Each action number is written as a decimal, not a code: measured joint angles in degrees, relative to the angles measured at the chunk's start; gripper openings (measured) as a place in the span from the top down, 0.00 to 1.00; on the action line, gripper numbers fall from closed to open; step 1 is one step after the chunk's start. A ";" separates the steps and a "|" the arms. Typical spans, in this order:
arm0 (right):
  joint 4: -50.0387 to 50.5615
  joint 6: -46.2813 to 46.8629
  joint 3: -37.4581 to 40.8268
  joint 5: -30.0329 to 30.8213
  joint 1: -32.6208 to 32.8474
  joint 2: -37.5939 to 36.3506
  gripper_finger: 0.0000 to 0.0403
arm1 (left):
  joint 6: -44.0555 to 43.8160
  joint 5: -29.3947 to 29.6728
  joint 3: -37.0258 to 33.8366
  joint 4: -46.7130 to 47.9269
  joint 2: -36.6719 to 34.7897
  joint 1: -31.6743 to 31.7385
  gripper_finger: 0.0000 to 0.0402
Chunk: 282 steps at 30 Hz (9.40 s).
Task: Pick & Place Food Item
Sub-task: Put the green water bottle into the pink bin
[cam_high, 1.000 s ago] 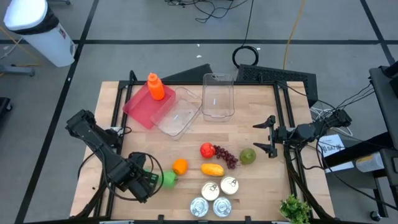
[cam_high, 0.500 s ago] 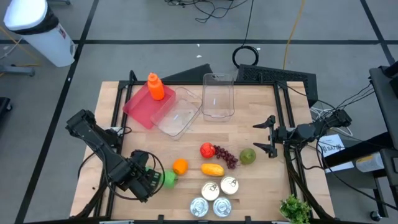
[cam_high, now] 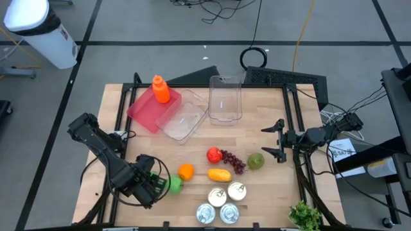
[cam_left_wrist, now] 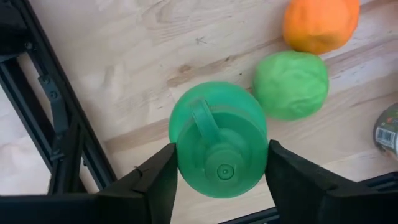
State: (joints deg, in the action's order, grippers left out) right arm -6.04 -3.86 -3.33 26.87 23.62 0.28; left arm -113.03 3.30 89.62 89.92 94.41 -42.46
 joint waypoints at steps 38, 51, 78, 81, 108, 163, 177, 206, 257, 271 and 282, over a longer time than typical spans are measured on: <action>0.00 0.01 0.00 0.00 0.00 0.02 0.11 | 54.71 25.23 3.48 -9.42 -6.39 13.59 0.39; 0.00 0.01 0.02 0.00 0.00 -0.01 0.11 | 65.12 17.58 3.45 -7.66 12.72 19.60 0.13; 0.00 0.01 -0.01 0.00 0.00 0.02 0.11 | 62.73 5.40 -14.29 -34.80 14.12 21.89 0.20; 0.00 0.01 0.01 0.00 0.00 0.02 0.11 | 61.16 4.82 -16.34 -37.11 14.02 22.11 0.19; 0.00 0.01 0.02 0.00 0.00 0.04 0.11 | 63.15 20.88 -16.41 -39.88 -3.35 19.98 0.58; -50.15 2.42 -12.43 -4.66 -12.76 53.08 0.11 | 110.74 -11.01 -41.35 -130.45 -3.48 46.14 0.61; -52.51 7.70 -35.17 -23.17 -20.76 80.21 0.12 | 110.85 -11.21 -41.35 -130.13 -3.52 45.27 0.60; -32.03 9.03 -35.67 -19.65 -19.17 80.33 0.71 | 110.74 -8.87 -22.10 -92.64 -11.05 42.44 0.40; -13.51 4.58 -35.61 -19.98 -17.82 60.07 0.33 | 116.93 14.41 -13.25 -70.20 -16.45 43.37 0.45; -2.99 7.00 -32.72 -21.19 -15.17 49.11 0.22 | 98.48 37.98 -14.22 -42.97 -25.80 45.41 0.45; -7.52 5.99 -29.53 -21.09 -15.23 48.54 0.23 | 75.75 41.23 -15.11 -22.33 -32.66 51.40 0.45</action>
State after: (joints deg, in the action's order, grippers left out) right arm -13.56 2.13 -32.86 5.78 8.38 48.82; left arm -37.28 44.53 74.51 67.59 61.75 8.94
